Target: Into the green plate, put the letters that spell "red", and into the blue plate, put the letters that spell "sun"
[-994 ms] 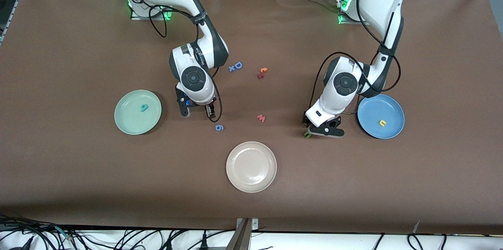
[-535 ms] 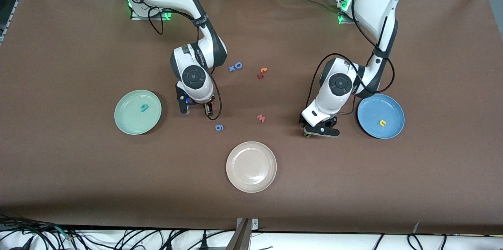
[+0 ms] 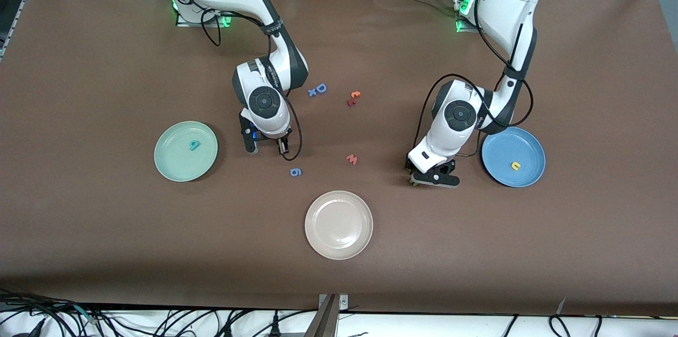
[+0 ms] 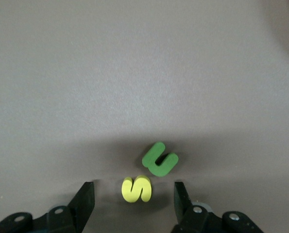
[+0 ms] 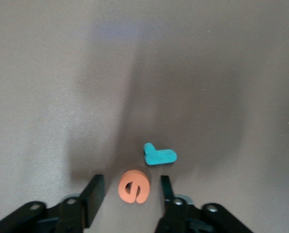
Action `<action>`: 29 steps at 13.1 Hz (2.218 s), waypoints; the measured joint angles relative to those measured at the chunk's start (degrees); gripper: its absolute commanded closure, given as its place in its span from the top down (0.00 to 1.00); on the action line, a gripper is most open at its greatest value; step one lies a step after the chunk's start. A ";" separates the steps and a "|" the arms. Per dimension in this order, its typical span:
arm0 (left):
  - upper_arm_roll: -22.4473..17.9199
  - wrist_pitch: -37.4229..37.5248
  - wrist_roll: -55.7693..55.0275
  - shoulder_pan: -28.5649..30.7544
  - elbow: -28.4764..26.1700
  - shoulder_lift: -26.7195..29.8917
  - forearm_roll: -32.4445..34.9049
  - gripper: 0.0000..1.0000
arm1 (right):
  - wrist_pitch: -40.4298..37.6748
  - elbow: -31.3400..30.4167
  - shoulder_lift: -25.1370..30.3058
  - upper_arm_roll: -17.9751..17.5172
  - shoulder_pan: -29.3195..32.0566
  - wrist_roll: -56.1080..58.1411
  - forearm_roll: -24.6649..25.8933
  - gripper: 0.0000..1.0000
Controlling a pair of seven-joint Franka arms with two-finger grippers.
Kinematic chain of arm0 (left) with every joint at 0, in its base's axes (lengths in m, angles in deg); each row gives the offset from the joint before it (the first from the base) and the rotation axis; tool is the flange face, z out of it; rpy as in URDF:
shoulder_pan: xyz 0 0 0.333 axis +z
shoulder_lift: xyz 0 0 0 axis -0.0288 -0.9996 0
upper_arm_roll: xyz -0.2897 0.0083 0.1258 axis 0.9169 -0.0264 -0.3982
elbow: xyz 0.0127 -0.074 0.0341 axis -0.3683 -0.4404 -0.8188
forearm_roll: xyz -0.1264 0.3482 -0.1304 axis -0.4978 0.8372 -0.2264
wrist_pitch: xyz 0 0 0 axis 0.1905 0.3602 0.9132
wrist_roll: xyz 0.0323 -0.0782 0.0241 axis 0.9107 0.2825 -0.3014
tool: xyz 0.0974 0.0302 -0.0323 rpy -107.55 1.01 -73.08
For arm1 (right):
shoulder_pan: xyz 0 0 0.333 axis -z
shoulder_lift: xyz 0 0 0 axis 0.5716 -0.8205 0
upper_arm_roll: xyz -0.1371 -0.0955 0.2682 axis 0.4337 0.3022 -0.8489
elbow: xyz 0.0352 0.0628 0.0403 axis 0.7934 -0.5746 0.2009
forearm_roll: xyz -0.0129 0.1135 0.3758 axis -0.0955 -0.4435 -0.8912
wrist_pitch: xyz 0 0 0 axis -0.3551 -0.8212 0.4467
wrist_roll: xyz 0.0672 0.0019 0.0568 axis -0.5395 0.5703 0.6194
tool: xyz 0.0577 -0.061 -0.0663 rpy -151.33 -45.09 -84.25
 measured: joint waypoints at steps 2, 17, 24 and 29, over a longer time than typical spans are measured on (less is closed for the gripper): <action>-0.44 0.00 0.00 0.00 0.20 -0.04 0.00 0.71 | 0.29 0.01 0.00 0.00 -0.03 -0.01 0.00 0.20; -0.70 -1.65 0.03 -0.42 0.33 -0.99 0.00 0.59 | -23.37 7.58 4.55 17.31 -0.08 35.33 0.02 0.19; -0.70 -1.65 0.02 -0.75 0.34 -1.20 0.00 0.59 | -23.86 3.71 4.16 21.38 9.15 61.16 0.01 0.20; -0.73 -1.55 0.02 -0.75 0.44 -1.20 0.00 0.59 | -18.36 -1.15 1.62 20.99 14.34 71.46 -6.46 0.20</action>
